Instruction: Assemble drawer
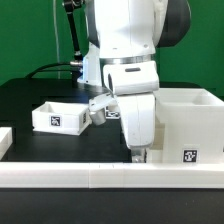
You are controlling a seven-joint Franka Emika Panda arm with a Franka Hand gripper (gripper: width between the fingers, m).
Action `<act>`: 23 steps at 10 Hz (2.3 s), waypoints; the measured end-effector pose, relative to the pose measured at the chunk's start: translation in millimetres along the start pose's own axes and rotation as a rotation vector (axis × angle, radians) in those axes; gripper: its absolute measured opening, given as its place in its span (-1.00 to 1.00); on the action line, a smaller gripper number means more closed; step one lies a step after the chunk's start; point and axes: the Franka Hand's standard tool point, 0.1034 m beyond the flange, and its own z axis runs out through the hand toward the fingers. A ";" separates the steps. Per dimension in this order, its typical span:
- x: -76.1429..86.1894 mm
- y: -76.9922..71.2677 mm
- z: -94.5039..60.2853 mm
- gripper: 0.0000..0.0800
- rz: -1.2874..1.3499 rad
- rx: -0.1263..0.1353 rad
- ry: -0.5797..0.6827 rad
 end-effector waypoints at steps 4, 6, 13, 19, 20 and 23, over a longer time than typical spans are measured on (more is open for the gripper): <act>18.5 1.5 0.5 0.62 -0.007 0.015 0.009; 18.0 0.6 0.9 0.62 0.007 0.023 0.006; -58.5 -27.6 -40.5 0.62 0.077 -0.029 -0.036; -69.2 -83.0 -58.4 0.62 0.166 -0.007 -0.058; -68.7 -83.1 -58.2 0.62 0.220 -0.008 -0.056; -78.7 -86.1 -56.6 0.62 0.495 -0.039 -0.046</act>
Offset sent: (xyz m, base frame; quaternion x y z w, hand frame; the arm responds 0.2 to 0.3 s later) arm 0.0080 0.0280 0.0007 0.0229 0.0037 -0.0165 0.9996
